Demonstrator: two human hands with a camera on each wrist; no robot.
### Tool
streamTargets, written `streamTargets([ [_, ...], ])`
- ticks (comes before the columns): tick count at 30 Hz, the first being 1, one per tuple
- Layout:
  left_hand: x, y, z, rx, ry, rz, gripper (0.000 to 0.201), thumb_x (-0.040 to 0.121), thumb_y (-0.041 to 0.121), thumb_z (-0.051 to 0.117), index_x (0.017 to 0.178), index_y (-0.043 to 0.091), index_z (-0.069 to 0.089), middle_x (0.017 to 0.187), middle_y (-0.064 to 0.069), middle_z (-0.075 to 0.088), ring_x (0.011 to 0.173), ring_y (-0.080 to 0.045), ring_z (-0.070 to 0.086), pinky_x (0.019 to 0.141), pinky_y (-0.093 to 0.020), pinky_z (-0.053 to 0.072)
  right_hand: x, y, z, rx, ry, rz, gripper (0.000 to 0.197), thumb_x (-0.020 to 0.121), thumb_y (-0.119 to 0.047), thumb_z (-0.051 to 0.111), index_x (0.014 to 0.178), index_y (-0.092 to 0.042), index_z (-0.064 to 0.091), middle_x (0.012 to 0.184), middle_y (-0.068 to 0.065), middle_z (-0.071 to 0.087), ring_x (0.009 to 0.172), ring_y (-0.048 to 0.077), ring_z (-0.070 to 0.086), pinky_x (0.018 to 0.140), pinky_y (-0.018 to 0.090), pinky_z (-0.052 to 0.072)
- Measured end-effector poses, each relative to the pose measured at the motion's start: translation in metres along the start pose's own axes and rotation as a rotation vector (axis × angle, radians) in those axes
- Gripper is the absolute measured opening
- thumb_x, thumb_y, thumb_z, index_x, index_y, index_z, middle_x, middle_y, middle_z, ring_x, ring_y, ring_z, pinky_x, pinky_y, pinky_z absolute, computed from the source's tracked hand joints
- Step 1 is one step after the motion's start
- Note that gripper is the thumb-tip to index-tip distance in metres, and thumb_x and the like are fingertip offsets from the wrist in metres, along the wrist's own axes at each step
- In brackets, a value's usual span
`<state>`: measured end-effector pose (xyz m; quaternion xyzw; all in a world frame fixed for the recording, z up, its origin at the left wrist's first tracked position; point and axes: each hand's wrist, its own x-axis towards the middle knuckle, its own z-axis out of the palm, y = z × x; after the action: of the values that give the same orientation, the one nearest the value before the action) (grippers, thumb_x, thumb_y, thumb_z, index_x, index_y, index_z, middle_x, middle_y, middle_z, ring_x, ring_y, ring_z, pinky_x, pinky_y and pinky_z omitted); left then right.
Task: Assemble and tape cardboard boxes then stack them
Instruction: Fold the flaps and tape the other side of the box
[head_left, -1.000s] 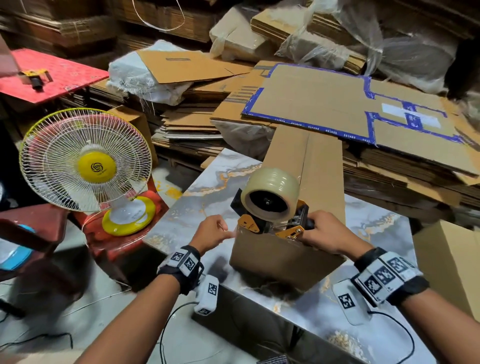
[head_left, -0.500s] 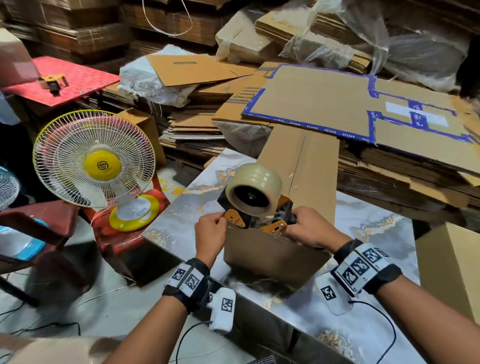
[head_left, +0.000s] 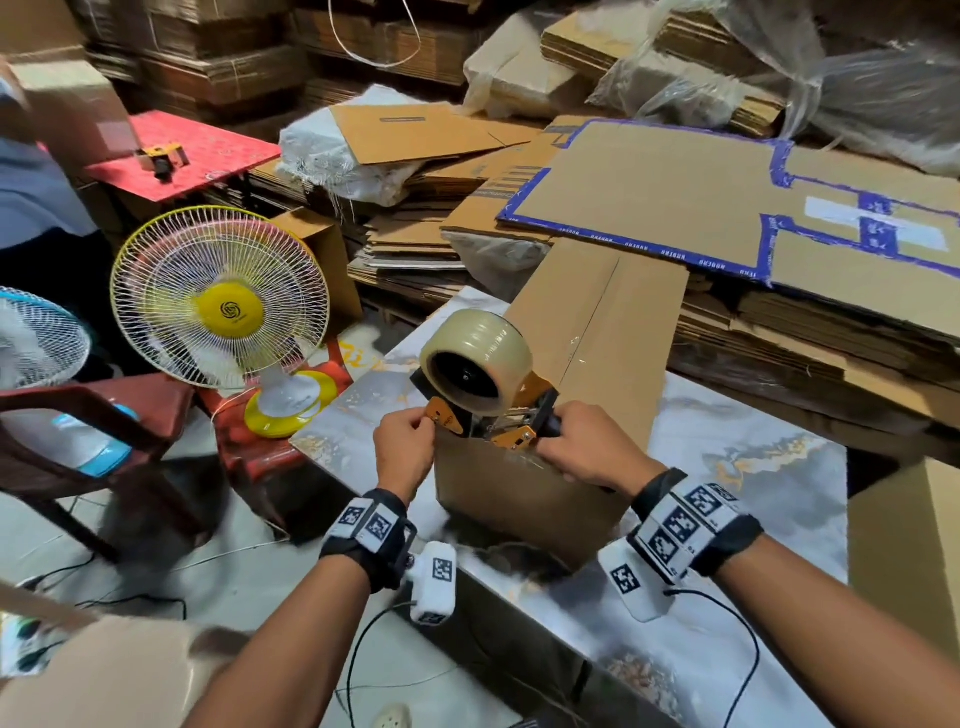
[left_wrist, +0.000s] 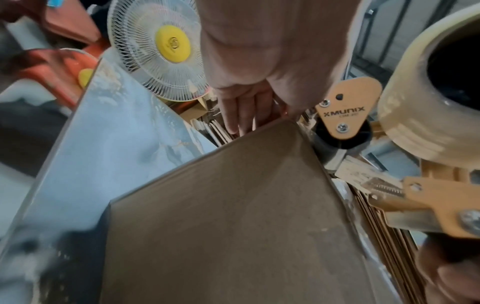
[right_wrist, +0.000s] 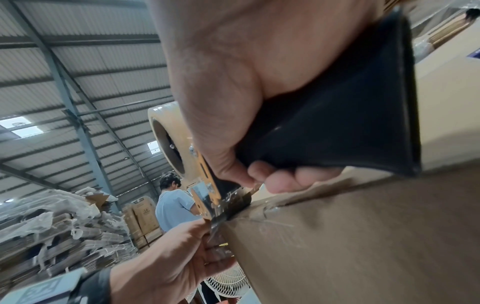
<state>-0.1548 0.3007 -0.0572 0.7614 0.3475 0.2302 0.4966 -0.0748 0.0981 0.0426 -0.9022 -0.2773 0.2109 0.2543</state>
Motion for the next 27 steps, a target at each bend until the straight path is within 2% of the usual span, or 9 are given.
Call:
streamTargets([
  [3, -0.002, -0.002, 0.008, -0.020, 0.030, -0.005, 0.034, 0.094, 0.009, 0.055, 0.062, 0.012, 0.065, 0.055, 0.003, 0.049, 0.058, -0.015, 0.040, 0.053, -0.027, 0.032, -0.006, 0.010, -0.004, -0.011, -0.012, 0.001, 0.016, 0.086, -0.024, 0.067, 0.078, -0.013, 0.059, 0.076, 0.012, 0.070, 0.066, 0.029, 0.068, 0.067, 0.042, 0.056],
  [7, -0.001, -0.003, 0.009, -0.016, 0.052, 0.049, 0.051, 0.100, 0.029, 0.059, 0.058, 0.006, 0.041, 0.058, -0.005, 0.032, 0.060, -0.018, 0.027, 0.058, -0.034, 0.023, -0.024, 0.038, -0.022, -0.021, -0.011, 0.069, 0.024, 0.086, -0.019, 0.066, 0.069, -0.014, 0.050, 0.065, 0.008, 0.060, 0.055, 0.021, 0.057, 0.053, 0.033, 0.042],
  [10, 0.002, -0.002, 0.009, -0.028, 0.016, 0.015, 0.053, 0.101, 0.033, 0.060, 0.057, 0.013, 0.037, 0.060, -0.006, 0.030, 0.061, -0.019, 0.027, 0.058, -0.035, 0.021, -0.047, 0.066, -0.036, -0.029, -0.009, 0.114, 0.024, 0.082, -0.020, 0.065, 0.068, -0.010, 0.049, 0.070, 0.023, 0.063, 0.068, 0.037, 0.065, 0.060, 0.043, 0.049],
  [14, 0.007, 0.001, 0.003, 0.029, -0.073, -0.041, 0.058, 0.096, 0.048, 0.054, 0.061, 0.001, 0.053, 0.065, -0.022, 0.052, 0.068, -0.028, 0.056, 0.066, -0.043, 0.047, -0.059, 0.084, -0.035, -0.022, 0.021, 0.120, 0.024, 0.081, -0.022, 0.065, 0.069, -0.006, 0.052, 0.068, 0.016, 0.064, 0.071, 0.038, 0.067, 0.057, 0.035, 0.041],
  [16, -0.001, 0.011, 0.000, 0.217, -0.091, 0.107, 0.045, 0.105, 0.030, 0.047, 0.072, 0.002, 0.060, 0.079, -0.024, 0.061, 0.087, -0.039, 0.062, 0.073, -0.045, 0.044, -0.058, 0.085, -0.034, -0.014, 0.032, 0.106, 0.022, 0.084, -0.019, 0.065, 0.071, -0.006, 0.054, 0.068, 0.014, 0.063, 0.072, 0.036, 0.067, 0.057, 0.034, 0.042],
  [18, -0.013, 0.019, -0.003, 0.416, -0.071, 0.408, 0.021, 0.102, 0.012, 0.046, 0.105, 0.002, 0.063, 0.106, -0.023, 0.064, 0.102, -0.038, 0.057, 0.085, -0.046, 0.045, -0.057, 0.086, -0.034, -0.011, 0.031, 0.098, 0.020, 0.085, -0.022, 0.065, 0.074, -0.008, 0.056, 0.074, 0.015, 0.065, 0.072, 0.033, 0.067, 0.061, 0.038, 0.050],
  [21, -0.026, 0.017, 0.000, 0.701, -0.410, 0.842, 0.053, 0.077, 0.014, 0.065, 0.128, 0.006, 0.056, 0.140, -0.018, 0.053, 0.129, -0.037, 0.047, 0.105, -0.047, 0.044, -0.056, 0.088, -0.033, -0.038, 0.043, 0.099, 0.020, 0.086, -0.026, 0.065, 0.075, -0.010, 0.058, 0.075, 0.012, 0.064, 0.071, 0.031, 0.065, 0.064, 0.040, 0.052],
  [23, -0.027, 0.015, 0.007, 0.813, -0.495, 0.931, 0.057, 0.062, 0.013, 0.082, 0.114, 0.003, 0.061, 0.125, -0.021, 0.060, 0.116, -0.044, 0.058, 0.092, -0.047, 0.053, -0.053, 0.085, -0.031, -0.076, 0.064, 0.084, 0.027, 0.086, -0.026, 0.066, 0.065, -0.018, 0.049, 0.065, 0.005, 0.056, 0.067, 0.030, 0.060, 0.054, 0.033, 0.042],
  [27, -0.034, 0.026, 0.021, 0.712, -0.319, 0.989, 0.041, 0.067, -0.004, 0.082, 0.104, 0.008, 0.068, 0.105, -0.016, 0.069, 0.087, -0.037, 0.065, 0.061, -0.038, 0.054, -0.054, 0.085, -0.029, -0.127, 0.089, 0.088, 0.032, 0.085, -0.026, 0.066, 0.062, -0.019, 0.045, 0.062, 0.003, 0.051, 0.066, 0.029, 0.055, 0.050, 0.032, 0.034],
])
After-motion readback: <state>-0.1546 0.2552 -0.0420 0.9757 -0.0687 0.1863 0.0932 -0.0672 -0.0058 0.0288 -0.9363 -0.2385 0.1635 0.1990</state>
